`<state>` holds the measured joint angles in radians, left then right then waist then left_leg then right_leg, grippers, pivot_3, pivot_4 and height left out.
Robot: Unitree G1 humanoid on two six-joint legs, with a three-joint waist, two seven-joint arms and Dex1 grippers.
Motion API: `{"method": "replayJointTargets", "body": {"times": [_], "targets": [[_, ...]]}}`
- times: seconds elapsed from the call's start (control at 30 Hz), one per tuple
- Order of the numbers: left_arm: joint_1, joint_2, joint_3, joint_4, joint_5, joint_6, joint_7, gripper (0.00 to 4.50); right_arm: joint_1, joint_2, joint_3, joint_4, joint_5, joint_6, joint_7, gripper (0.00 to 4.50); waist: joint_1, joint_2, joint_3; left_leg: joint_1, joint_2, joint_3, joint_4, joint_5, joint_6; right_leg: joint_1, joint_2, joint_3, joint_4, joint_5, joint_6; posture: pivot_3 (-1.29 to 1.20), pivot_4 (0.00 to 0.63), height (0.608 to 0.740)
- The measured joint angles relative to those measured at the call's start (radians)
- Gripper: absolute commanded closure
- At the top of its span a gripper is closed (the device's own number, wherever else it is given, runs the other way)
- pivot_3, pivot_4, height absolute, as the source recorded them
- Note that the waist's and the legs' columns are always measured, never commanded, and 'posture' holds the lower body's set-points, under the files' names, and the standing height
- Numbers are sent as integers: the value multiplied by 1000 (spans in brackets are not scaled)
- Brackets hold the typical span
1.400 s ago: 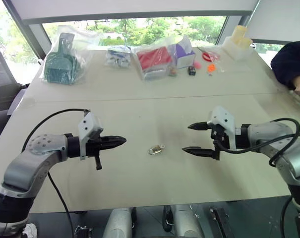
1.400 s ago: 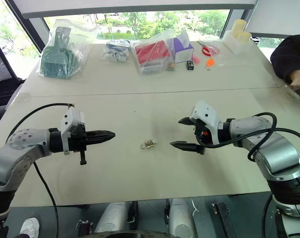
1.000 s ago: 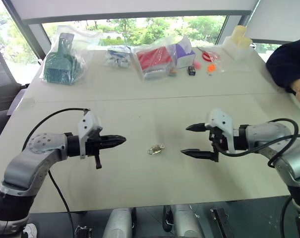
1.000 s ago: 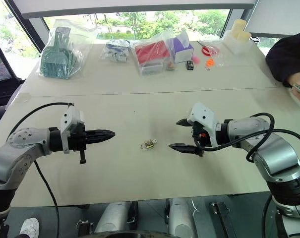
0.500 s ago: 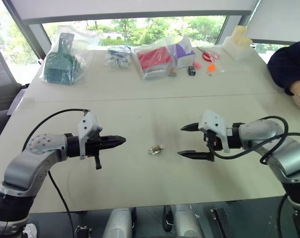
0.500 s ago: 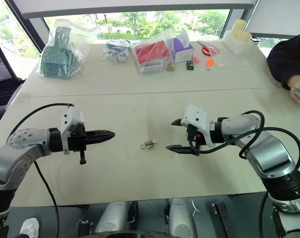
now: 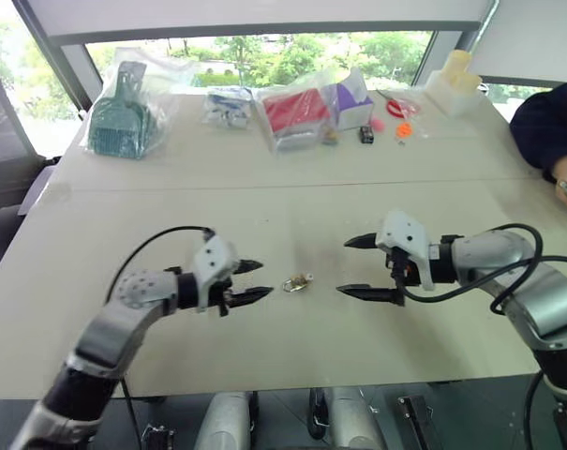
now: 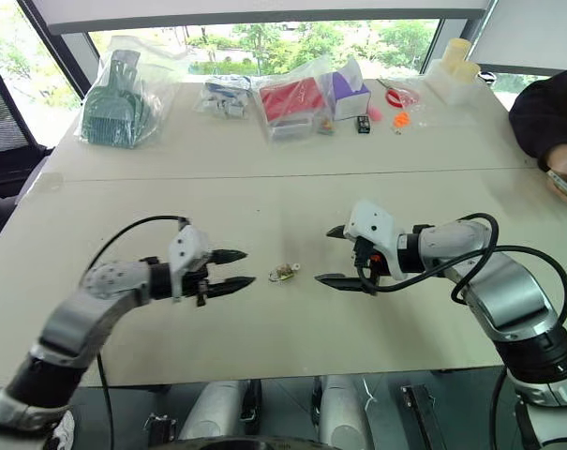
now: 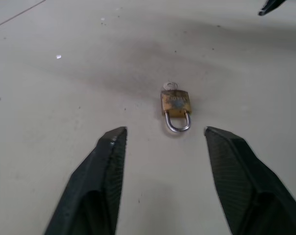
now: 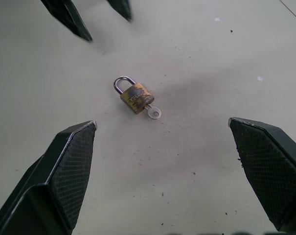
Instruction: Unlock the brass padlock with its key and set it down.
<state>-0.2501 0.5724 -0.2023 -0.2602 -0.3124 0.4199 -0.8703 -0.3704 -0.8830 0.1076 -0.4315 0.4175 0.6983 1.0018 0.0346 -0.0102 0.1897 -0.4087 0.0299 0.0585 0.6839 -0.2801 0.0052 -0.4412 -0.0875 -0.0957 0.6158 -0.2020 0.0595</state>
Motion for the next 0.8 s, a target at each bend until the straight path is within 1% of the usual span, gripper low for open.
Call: {"method": "replayJointTargets", "body": {"times": [0.03, 0.07, 0.3, 0.5, 0.67, 0.7, 0.77, 0.8], "targets": [[-21, -17, -16, 23, 17, -12, 3, 317, 6, 0, -4, -11, 1, 11, -7, 0, 3, 0, 0, 0, 0, 0, 0, 0, 0, 0, 0, 0, 0, 0, 0, 0, 150, 740], [-37, -38, -28, 43, 33, -21, 7, 54, 11, 0, -7, -22, 4, 19, -14, 0, 4, 0, 0, 0, 0, 0, 0, 0, 0, 0, 0, 0, 0, 0, 0, 0, 150, 740], [-74, -129, -141, 165, 133, -82, 17, 54, 62, -3, -50, -90, 32, 73, -62, 0, 5, 0, 0, 0, 0, 0, 0, 0, 0, 0, 0, 0, 1, 0, 0, 0, 150, 740], [-108, -209, -174, 239, 204, -135, 64, 54, 93, -3, -79, -137, 46, 104, -98, 0, 7, 0, 0, 0, 0, -1, 1, 0, 0, 1, 0, 0, 1, 0, 0, 0, 150, 740], [-119, -230, -177, 260, 237, -166, 80, 54, 100, -4, -84, -156, 58, 118, -116, 0, 6, 0, -1, 1, 1, -1, 1, 0, 0, 1, 0, 0, 1, 0, 0, 0, 150, 740], [-119, -231, -177, 261, 239, -169, 81, 283, 104, -5, -84, -157, 59, 122, -119, 0, 6, 0, -1, 1, 1, -1, 1, 0, 0, 1, 0, 0, 1, 0, 0, 0, 150, 740], [-119, -232, -177, 263, 240, -170, 83, 567, 109, -6, -84, -157, 59, 124, -122, 0, 6, 0, -1, 1, 1, -1, 1, 0, 0, 2, 0, 0, 1, 0, 0, 0, 150, 740], [-119, -232, -177, 263, 240, -171, 82, 928, 110, -6, -85, -158, 60, 125, -124, 0, 6, 0, -1, 1, 1, -1, 1, 0, 0, 2, 0, 0, 1, 0, 0, 0, 150, 740]]}}
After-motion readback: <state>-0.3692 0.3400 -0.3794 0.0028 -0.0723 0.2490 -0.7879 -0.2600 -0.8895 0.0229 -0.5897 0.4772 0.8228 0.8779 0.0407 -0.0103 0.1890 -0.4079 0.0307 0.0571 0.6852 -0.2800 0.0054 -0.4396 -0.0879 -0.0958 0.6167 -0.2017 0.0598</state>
